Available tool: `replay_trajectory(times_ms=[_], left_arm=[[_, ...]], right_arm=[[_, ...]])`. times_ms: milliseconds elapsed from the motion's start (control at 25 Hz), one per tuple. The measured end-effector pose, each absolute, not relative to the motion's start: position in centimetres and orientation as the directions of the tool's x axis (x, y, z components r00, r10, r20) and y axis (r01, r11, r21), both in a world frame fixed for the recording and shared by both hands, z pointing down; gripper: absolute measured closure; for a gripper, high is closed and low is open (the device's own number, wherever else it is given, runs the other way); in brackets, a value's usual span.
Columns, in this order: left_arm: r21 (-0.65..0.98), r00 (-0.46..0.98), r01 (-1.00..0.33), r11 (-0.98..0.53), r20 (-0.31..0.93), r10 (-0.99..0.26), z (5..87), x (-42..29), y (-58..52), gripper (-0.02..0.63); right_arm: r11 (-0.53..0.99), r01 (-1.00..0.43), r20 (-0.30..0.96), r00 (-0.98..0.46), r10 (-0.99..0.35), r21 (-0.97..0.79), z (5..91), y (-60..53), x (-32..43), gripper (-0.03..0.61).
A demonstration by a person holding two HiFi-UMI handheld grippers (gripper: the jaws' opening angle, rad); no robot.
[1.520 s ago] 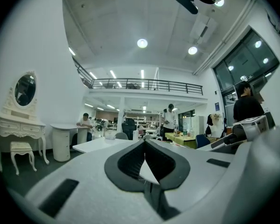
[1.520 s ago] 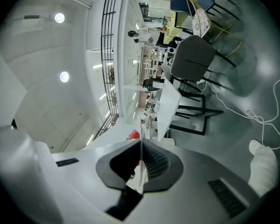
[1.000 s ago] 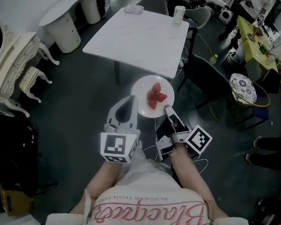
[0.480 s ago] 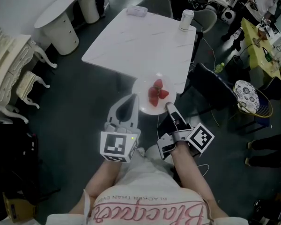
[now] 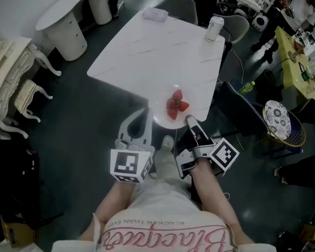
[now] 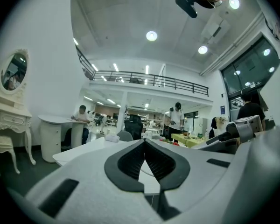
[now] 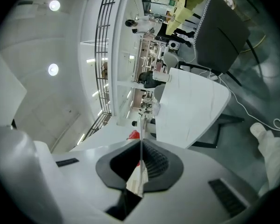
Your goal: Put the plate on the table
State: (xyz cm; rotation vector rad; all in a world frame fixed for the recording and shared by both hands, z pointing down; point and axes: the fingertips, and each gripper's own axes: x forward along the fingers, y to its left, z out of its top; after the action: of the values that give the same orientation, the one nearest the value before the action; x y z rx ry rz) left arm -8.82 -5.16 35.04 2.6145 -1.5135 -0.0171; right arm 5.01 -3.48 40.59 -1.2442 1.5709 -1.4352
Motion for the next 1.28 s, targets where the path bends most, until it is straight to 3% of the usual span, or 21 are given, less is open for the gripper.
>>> replay_trajectory(times_ms=[760,1280], left_arm=[[0.073,0.440,-0.897,-0.436,0.046,-0.897,34.2,-1.8,-29.5,0.609],[0.075,0.394,-0.919,-0.387,0.138,-0.909,38.2,-2.4,-38.5,0.609]], right_arm=[[-0.049,-0.228,0.142,-0.411,-0.900,-0.972,40.3,-28.2,12.3,0.566],[-0.115,-0.253,0.224,-0.460,-0.859,-0.961,44.7,-37.8,12.1,0.566]])
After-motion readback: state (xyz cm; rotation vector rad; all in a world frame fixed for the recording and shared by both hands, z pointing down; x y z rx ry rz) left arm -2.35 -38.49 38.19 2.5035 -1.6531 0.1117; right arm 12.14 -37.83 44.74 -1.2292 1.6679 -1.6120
